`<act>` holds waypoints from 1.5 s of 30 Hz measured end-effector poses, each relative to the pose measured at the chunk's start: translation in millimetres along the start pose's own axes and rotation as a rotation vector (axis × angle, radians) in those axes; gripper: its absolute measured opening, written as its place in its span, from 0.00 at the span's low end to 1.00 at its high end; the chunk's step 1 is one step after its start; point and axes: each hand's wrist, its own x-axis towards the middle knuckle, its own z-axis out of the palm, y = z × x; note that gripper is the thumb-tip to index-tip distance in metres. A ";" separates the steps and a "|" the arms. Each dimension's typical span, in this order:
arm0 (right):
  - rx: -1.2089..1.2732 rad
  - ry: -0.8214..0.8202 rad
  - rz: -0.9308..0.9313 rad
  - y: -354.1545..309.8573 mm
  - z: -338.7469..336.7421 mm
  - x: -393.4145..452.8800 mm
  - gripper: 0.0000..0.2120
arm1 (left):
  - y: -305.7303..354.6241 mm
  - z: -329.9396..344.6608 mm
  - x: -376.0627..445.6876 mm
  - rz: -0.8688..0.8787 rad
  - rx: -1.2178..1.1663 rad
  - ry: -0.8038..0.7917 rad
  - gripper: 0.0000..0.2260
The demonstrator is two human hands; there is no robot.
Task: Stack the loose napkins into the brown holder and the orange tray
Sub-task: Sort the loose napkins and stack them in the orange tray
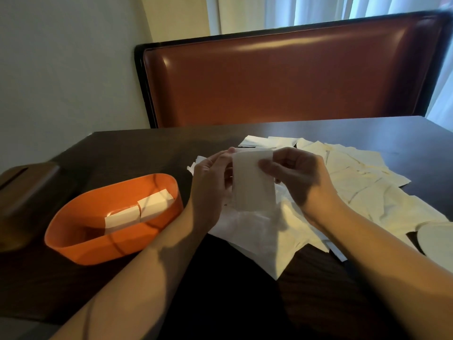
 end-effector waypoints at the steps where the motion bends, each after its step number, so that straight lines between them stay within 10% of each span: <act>1: -0.005 0.017 0.004 1.6 0.4 0.2 0.06 | -0.1 0.0 -0.5 0.004 -0.001 -0.006 0.11; 17: 0.210 -0.025 0.103 3.3 -0.8 4.3 0.08 | -1.2 -0.7 -7.4 0.251 0.176 -0.172 0.06; 24: 0.192 -0.095 0.029 -4.9 -13.0 5.9 0.06 | -2.9 3.7 -13.5 -0.086 0.168 -0.383 0.01; 31: -0.388 0.110 0.073 10.8 -36.5 19.1 0.20 | -2.3 3.4 -7.3 -0.164 -0.175 -0.165 0.05; 45: -0.670 -0.299 0.335 13.8 -22.5 11.4 0.19 | -8.8 -5.2 -4.0 -0.228 -0.607 -0.262 0.16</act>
